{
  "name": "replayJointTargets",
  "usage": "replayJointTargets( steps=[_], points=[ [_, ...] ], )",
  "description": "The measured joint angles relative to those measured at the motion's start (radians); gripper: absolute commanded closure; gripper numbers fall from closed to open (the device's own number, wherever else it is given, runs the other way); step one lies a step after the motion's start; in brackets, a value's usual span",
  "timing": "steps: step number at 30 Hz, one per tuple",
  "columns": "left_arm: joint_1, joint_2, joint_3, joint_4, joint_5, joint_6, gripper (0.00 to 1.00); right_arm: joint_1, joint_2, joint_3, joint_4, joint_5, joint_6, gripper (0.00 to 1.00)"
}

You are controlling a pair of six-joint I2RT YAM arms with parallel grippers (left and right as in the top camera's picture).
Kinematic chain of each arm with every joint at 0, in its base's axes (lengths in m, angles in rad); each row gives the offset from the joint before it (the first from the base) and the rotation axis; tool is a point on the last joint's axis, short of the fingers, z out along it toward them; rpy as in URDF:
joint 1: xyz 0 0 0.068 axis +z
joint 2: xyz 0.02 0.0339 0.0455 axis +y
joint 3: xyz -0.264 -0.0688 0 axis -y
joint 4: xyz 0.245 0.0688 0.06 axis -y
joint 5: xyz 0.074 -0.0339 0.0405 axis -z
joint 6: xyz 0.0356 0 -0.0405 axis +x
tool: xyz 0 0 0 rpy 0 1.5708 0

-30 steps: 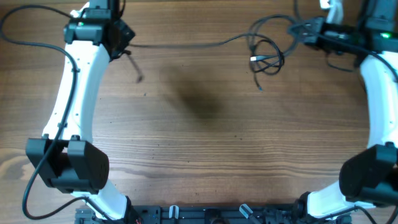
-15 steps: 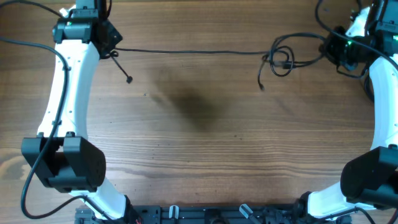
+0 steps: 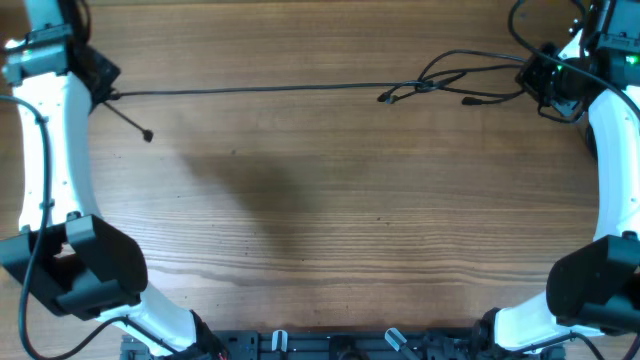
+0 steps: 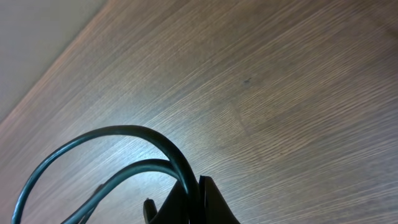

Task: Untangle cables

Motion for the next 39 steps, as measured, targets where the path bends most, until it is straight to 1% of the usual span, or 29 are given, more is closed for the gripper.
replayJointTargets(
  steps=[5, 11, 15, 17, 19, 21, 22, 25, 26, 27, 29, 30, 31, 32, 35, 39],
  points=[
    [0.077, 0.0, 0.0, 0.001, -0.013, 0.003, 0.96, -0.008, 0.06, 0.0, 0.004, -0.001, 0.0, 0.96],
    [0.22, 0.019, 0.0, 0.033, -0.115, 0.027, 0.96, -0.073, 0.133, 0.0, 0.018, 0.069, 0.007, 0.96],
    [0.267, 0.037, 0.0, 0.031, -0.11, 0.045, 0.96, -0.097, 0.138, -0.002, 0.064, 0.018, -0.041, 0.96],
    [0.269, 0.039, 0.0, 0.034, -0.079, 0.061, 0.96, -0.094, 0.138, -0.002, 0.089, -0.062, -0.094, 0.96],
    [0.262, 0.039, 0.0, 0.047, -0.017, 0.091, 0.96, -0.077, 0.138, -0.002, 0.093, -0.159, -0.158, 0.96],
    [0.248, 0.039, 0.0, 0.055, 0.05, 0.121, 0.96, -0.061, 0.138, -0.002, 0.093, -0.209, -0.188, 0.96],
    [0.235, 0.039, 0.0, 0.057, 0.089, 0.133, 0.96, -0.019, 0.138, -0.002, 0.092, -0.278, -0.229, 0.96],
    [0.191, 0.039, 0.0, 0.06, 0.187, 0.166, 0.96, 0.074, 0.138, -0.002, 0.094, -0.355, -0.267, 0.95],
    [0.169, 0.039, 0.0, 0.064, 0.227, 0.179, 0.96, 0.119, 0.138, -0.002, 0.096, -0.377, -0.278, 0.94],
    [0.145, 0.039, 0.0, 0.067, 0.26, 0.187, 0.96, 0.156, 0.138, -0.002, 0.1, -0.392, -0.288, 0.89],
    [0.1, 0.039, 0.0, 0.071, 0.314, 0.2, 0.96, 0.246, 0.138, -0.002, 0.112, -0.424, -0.305, 0.69],
    [0.075, 0.039, 0.0, 0.073, 0.338, 0.203, 0.96, 0.3, 0.138, -0.002, 0.123, -0.444, -0.316, 0.47],
    [0.058, 0.039, 0.0, 0.074, 0.354, 0.205, 0.96, 0.33, 0.138, 0.0, 0.126, -0.454, -0.319, 0.34],
    [0.035, 0.039, 0.0, 0.075, 0.37, 0.208, 0.96, 0.359, 0.138, 0.005, 0.126, -0.465, -0.322, 0.26],
    [-0.021, 0.039, 0.0, 0.076, 0.407, 0.213, 0.96, 0.391, 0.138, 0.042, 0.127, -0.478, -0.313, 0.18],
    [-0.084, 0.039, 0.0, 0.077, 0.433, 0.217, 0.96, 0.357, 0.138, 0.089, 0.126, -0.441, -0.244, 0.16]
  ],
)
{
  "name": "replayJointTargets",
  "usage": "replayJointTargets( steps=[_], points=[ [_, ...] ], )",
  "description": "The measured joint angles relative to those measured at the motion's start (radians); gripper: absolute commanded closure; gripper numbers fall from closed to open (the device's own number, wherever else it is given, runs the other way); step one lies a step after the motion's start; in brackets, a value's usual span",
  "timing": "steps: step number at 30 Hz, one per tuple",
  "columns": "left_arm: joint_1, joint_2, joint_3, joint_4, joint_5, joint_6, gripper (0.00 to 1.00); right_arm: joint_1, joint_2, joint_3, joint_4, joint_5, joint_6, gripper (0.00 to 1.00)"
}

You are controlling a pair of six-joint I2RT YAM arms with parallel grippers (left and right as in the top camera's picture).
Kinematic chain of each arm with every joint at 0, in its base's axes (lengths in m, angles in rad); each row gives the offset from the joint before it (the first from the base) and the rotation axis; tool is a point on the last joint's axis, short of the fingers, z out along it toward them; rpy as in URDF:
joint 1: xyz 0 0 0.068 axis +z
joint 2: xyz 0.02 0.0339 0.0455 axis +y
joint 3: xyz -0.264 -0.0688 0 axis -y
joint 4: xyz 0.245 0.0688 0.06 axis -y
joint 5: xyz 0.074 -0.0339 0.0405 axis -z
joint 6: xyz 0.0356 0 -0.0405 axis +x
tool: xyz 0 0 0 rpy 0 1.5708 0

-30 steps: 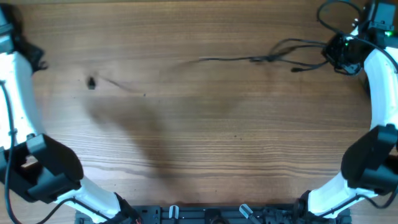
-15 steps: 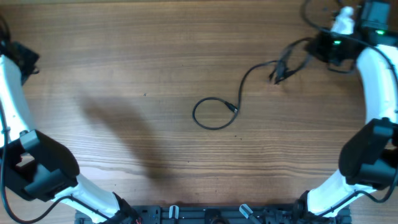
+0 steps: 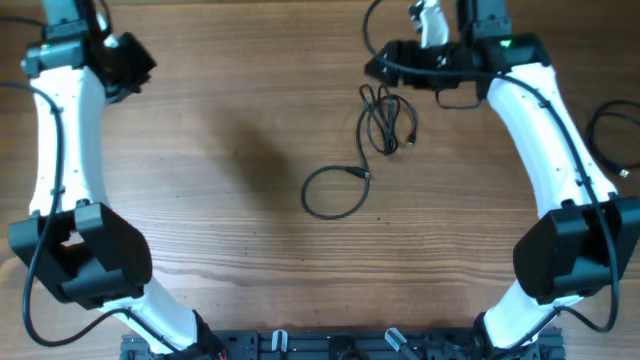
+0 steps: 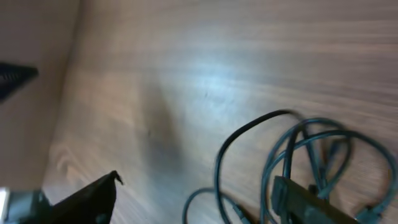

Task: Untangle cables

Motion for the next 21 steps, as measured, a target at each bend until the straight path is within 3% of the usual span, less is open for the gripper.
replayJointTargets(
  steps=[8, 15, 21],
  points=[
    [-0.156, 0.0, 0.0, 0.002, 0.092, 0.003, 0.94, -0.113, 0.0, 0.002, -0.12, 0.251, 0.148, 0.12],
    [-0.358, 0.042, 0.0, 0.037, 0.124, -0.026, 0.83, -0.192, 0.0, 0.002, -0.168, 0.413, 0.174, 0.09],
    [-0.518, 0.153, 0.0, 0.174, 0.135, -0.103, 0.71, -0.257, 0.0, 0.002, -0.177, 0.451, 0.177, 0.07]
  ],
)
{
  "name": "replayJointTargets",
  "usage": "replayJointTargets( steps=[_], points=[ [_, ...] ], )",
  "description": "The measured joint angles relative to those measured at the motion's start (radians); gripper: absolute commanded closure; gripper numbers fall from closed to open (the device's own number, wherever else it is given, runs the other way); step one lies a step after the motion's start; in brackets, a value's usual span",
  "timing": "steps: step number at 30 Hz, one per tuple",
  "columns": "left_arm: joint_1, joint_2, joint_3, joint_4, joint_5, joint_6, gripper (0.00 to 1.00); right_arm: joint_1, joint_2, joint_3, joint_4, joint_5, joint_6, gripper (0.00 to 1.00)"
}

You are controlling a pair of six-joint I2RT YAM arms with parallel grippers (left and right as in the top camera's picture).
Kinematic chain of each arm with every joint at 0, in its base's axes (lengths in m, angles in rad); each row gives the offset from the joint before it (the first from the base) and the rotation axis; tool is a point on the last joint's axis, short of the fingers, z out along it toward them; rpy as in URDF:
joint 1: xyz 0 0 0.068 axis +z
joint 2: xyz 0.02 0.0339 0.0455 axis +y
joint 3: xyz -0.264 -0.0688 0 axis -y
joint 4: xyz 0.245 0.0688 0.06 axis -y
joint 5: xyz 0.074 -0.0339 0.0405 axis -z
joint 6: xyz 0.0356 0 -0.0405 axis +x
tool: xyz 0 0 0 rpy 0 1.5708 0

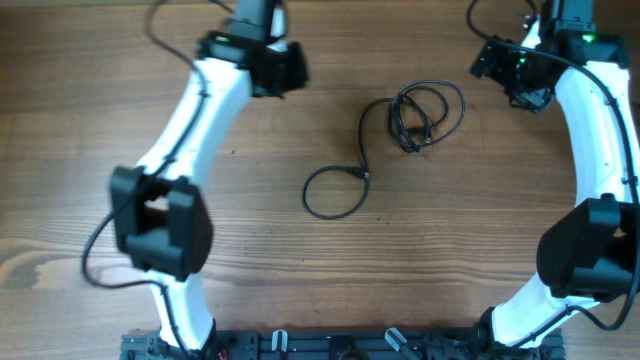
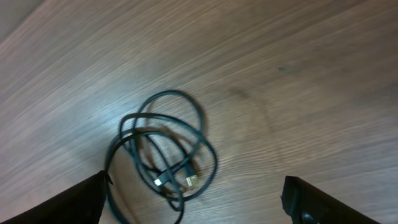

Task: Untangle cables

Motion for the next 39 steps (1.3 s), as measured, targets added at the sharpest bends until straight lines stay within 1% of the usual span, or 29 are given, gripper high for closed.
replayJointTargets(
  steps=[2, 5, 6, 12, 16, 18, 21, 22, 23, 24, 25, 29, 34, 36, 39],
  points=[
    [-0.046, 0.037, 0.0, 0.058, 0.002, -0.018, 0.68, -0.01, 0.0, 0.0, -0.006, 0.004, -0.001, 0.07],
    [-0.111, 0.082, 0.0, 0.149, 0.003, -0.041, 0.61, -0.011, 0.0, 0.0, -0.012, 0.011, -0.006, 0.07],
    [-0.141, 0.1, 0.0, 0.184, 0.003, -0.05, 0.56, -0.011, 0.0, 0.0, -0.012, 0.011, -0.008, 0.07],
    [-0.246, 0.159, 0.0, 0.298, 0.007, -0.078, 0.37, -0.011, 0.0, 0.0, -0.018, 0.011, -0.013, 0.06],
    [-0.285, 0.18, 0.0, 0.353, 0.011, -0.116, 0.34, -0.011, 0.0, 0.0, -0.019, 0.011, -0.016, 0.06],
    [-0.298, 0.193, 0.0, 0.372, 0.011, -0.132, 0.35, -0.011, 0.0, 0.0, -0.019, 0.011, -0.019, 0.07],
    [-0.308, 0.219, 0.0, 0.375, 0.013, -0.159, 0.39, -0.011, 0.0, 0.0, -0.026, 0.011, -0.02, 0.06],
    [-0.311, 0.23, 0.0, 0.378, 0.013, -0.169, 0.46, -0.011, 0.0, 0.0, -0.026, 0.011, -0.02, 0.06],
    [-0.314, 0.239, 0.0, 0.381, 0.014, -0.178, 0.63, -0.011, 0.0, 0.0, -0.026, 0.011, -0.021, 0.07],
    [-0.317, 0.251, 0.0, 0.387, 0.014, -0.183, 0.86, -0.011, 0.0, 0.0, -0.026, 0.01, -0.021, 0.07],
    [-0.319, 0.259, 0.0, 0.389, 0.014, -0.195, 0.96, -0.011, 0.0, 0.0, -0.026, 0.01, -0.024, 0.06],
    [-0.327, 0.283, 0.0, 0.392, 0.014, -0.206, 0.96, -0.011, 0.0, 0.0, -0.026, -0.009, -0.029, 0.07],
    [-0.319, 0.261, 0.0, 0.406, 0.017, -0.19, 0.96, -0.011, 0.0, 0.0, -0.026, -0.072, -0.064, 0.07],
    [-0.305, 0.225, -0.001, 0.399, 0.018, -0.169, 0.96, -0.011, 0.0, 0.0, -0.026, -0.113, -0.089, 0.07],
    [-0.268, 0.119, -0.003, 0.386, 0.027, -0.152, 0.96, -0.01, 0.0, 0.0, -0.025, -0.187, -0.14, 0.07]
  ],
)
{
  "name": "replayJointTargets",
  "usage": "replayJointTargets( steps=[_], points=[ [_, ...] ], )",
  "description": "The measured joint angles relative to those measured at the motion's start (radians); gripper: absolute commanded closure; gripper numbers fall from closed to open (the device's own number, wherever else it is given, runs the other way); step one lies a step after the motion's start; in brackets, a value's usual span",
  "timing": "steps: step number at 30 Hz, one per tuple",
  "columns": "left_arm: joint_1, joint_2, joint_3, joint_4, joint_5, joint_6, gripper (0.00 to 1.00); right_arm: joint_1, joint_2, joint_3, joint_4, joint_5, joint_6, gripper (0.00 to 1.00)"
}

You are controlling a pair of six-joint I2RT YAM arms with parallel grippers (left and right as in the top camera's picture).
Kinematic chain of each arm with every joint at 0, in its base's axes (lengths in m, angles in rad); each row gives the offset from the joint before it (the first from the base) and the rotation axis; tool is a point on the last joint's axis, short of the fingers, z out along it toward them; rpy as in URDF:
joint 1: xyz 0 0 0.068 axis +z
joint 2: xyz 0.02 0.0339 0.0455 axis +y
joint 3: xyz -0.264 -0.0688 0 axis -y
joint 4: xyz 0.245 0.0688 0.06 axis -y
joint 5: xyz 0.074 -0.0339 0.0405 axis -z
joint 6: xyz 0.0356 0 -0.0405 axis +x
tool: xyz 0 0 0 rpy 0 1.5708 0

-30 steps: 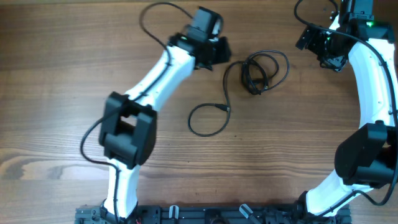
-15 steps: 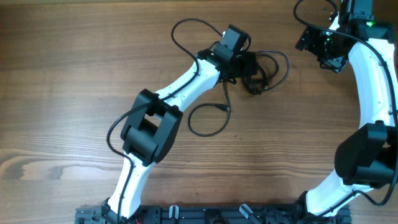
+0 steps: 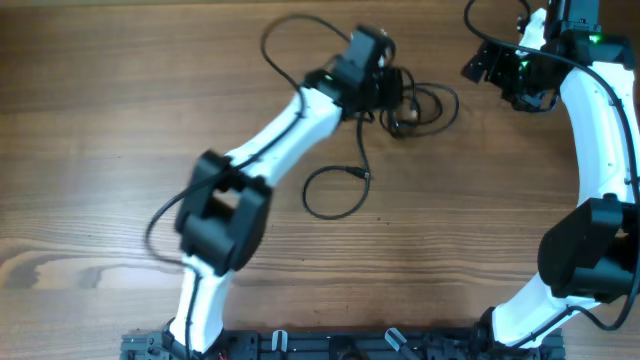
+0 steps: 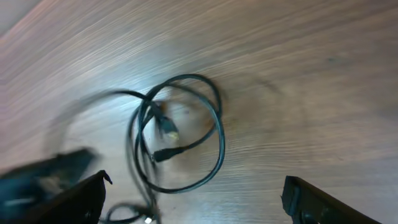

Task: Untangle cables

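Note:
The black cables lie at the far middle of the table as a tangle [image 3: 420, 105], with one strand running down to a loose loop [image 3: 335, 190]. My left gripper [image 3: 388, 88] is on the tangle's left edge; its fingers are blurred, so its state is unclear. The right gripper [image 3: 482, 64] hovers to the tangle's right, open and empty. In the right wrist view the coil [image 4: 214, 134] with two plug ends lies ahead of the open right gripper [image 4: 196, 199]. The left gripper [image 4: 37, 180] is a dark blur on its left.
Bare wooden tabletop [image 3: 120, 200] surrounds the cables. The left arm [image 3: 270, 130] stretches diagonally across the middle, with its own supply cable arching over the far edge [image 3: 290, 25]. The right arm [image 3: 600, 150] runs along the right side.
My left gripper has moved from the far middle-left of the table to the left edge of the tangle. The coil has shifted slightly. The right gripper is still open in nearly the same place.
At first a cable was stretched across the far side between both grippers, with the right one shut on it. Then the cables lay heaped mid-table under the open right gripper. Then the right gripper was back at the far right, and now the left is at the tangle.

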Motion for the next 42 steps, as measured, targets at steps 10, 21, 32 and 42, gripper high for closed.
replayJointTargets(
  steps=[10, 21, 32, 42],
  points=[
    [0.069, -0.33, 0.004, 0.009, 0.106, -0.002, 0.96, 0.003, 0.0, 0.0, 0.039, -0.252, -0.11, 0.15],
    [0.099, -0.346, 0.004, 0.028, 0.126, -0.089, 0.96, 0.101, 0.0, 0.0, 0.079, -0.356, -0.117, 0.18],
    [0.243, -0.42, 0.004, 0.037, 0.173, -0.28, 0.96, 0.201, 0.0, 0.0, 0.127, -0.334, -0.038, 0.54],
    [0.249, -0.461, 0.004, 0.063, 0.215, -0.323, 0.96, 0.255, 0.0, 0.0, 0.207, -0.31, 0.027, 0.42]
  ],
)
